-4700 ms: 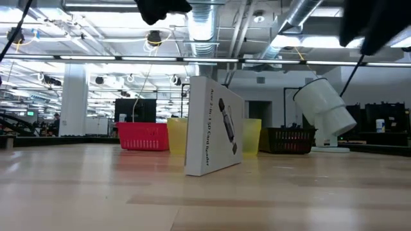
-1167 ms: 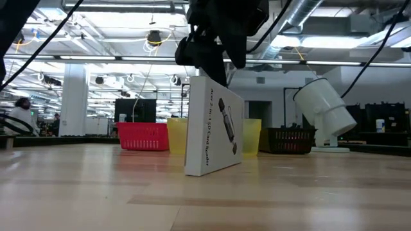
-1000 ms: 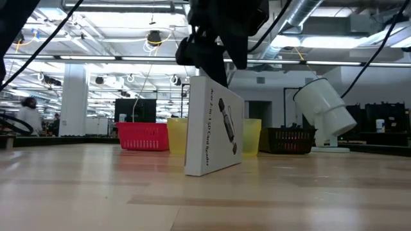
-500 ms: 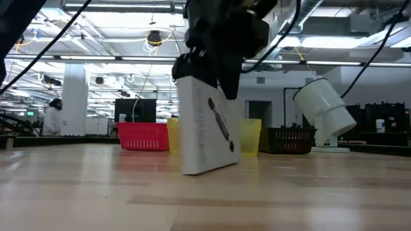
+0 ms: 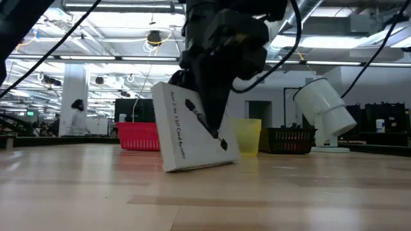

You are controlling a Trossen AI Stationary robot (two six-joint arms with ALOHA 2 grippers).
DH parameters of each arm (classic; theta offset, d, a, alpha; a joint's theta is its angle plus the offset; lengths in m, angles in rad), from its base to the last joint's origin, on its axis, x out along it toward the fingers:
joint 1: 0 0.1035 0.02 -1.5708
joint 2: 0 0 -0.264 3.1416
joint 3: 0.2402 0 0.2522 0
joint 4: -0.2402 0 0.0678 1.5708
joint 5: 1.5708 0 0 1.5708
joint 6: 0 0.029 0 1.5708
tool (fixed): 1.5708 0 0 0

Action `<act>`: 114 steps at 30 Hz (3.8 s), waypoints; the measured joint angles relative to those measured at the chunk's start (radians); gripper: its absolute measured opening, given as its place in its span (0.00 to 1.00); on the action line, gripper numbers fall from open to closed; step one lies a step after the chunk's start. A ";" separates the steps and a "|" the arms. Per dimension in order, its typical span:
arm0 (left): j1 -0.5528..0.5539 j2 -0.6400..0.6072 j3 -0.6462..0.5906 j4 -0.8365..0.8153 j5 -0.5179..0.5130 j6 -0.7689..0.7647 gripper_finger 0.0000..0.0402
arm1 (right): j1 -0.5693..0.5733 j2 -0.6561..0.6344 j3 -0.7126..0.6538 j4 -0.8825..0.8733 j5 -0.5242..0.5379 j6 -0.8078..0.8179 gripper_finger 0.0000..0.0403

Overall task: Pick and place items into bin
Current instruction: Put the card reader box in the red bin

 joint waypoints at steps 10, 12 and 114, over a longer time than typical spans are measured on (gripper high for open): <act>0.000 -0.001 0.000 0.001 0.016 0.036 0.21 | 0.000 0.000 0.000 0.004 0.000 0.000 0.55; 0.000 -0.002 0.000 -0.001 0.016 0.043 0.18 | 0.000 0.000 0.000 0.004 0.000 0.000 0.55; 0.553 -0.183 -0.063 -0.338 -0.294 -0.006 0.31 | -0.036 0.000 0.000 0.029 -0.005 -0.062 0.55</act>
